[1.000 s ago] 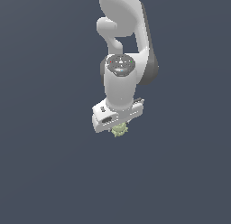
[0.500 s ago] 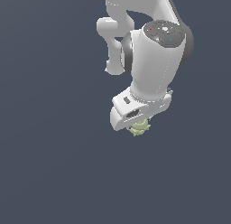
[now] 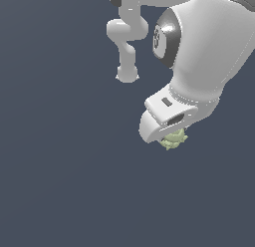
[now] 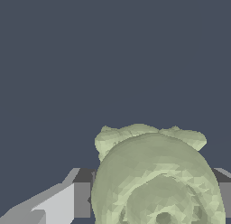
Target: Pick up the object and move it to a goal position.
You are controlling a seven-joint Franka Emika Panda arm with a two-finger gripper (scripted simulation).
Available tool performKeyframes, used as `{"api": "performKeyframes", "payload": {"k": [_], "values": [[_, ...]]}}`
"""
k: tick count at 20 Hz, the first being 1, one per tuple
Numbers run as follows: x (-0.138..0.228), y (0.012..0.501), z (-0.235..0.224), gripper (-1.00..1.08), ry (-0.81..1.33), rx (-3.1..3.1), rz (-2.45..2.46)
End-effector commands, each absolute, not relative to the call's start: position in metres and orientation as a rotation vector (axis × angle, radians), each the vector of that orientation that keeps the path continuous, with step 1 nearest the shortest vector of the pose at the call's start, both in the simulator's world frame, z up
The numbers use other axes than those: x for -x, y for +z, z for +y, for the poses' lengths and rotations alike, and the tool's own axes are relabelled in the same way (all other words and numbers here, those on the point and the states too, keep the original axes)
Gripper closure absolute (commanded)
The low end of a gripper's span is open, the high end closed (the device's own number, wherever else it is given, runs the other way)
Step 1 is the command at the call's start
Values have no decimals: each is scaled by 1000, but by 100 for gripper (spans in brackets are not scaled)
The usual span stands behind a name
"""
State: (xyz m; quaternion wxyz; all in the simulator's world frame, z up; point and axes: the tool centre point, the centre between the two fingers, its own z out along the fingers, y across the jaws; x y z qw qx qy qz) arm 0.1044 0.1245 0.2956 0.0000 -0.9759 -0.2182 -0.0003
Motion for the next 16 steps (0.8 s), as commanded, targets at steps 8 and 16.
{"api": "performKeyframes", "payload": {"k": [8,16], "values": [[-116,317,143,108,0,3066,-684],[-118,321,148,108,0,3066,-685]]}}
